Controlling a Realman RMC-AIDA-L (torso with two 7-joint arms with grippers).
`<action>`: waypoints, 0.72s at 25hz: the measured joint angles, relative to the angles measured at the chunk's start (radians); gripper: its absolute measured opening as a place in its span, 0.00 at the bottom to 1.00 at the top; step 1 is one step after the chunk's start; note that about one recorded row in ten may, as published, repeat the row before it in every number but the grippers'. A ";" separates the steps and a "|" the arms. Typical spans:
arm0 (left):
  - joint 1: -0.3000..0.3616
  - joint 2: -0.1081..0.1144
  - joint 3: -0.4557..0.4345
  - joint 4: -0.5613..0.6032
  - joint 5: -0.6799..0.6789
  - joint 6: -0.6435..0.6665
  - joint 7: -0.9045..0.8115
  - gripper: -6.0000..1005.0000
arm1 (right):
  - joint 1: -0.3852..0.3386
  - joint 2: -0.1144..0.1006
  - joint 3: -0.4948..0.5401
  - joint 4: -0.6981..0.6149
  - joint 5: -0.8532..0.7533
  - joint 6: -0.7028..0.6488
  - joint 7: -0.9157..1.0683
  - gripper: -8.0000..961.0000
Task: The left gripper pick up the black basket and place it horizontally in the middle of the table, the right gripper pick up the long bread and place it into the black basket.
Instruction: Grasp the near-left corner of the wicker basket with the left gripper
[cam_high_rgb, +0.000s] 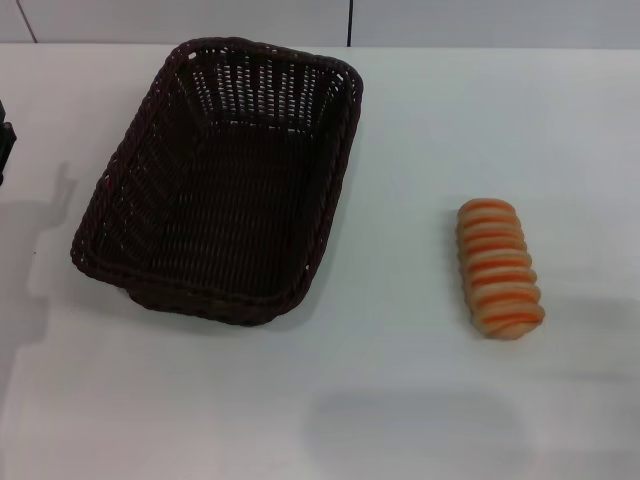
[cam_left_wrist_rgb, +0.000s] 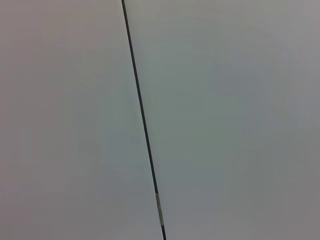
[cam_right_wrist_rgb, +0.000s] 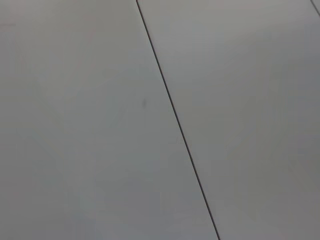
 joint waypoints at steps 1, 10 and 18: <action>0.000 0.000 0.000 0.000 0.000 0.000 0.000 0.79 | 0.000 0.000 0.000 0.000 0.000 0.000 0.000 0.83; -0.003 0.004 -0.012 -0.049 0.000 -0.005 0.019 0.79 | 0.009 0.000 0.000 0.000 0.000 0.007 0.000 0.83; 0.067 0.038 -0.026 -0.425 0.054 -0.335 0.125 0.78 | 0.016 -0.001 0.000 0.001 -0.001 0.010 0.000 0.83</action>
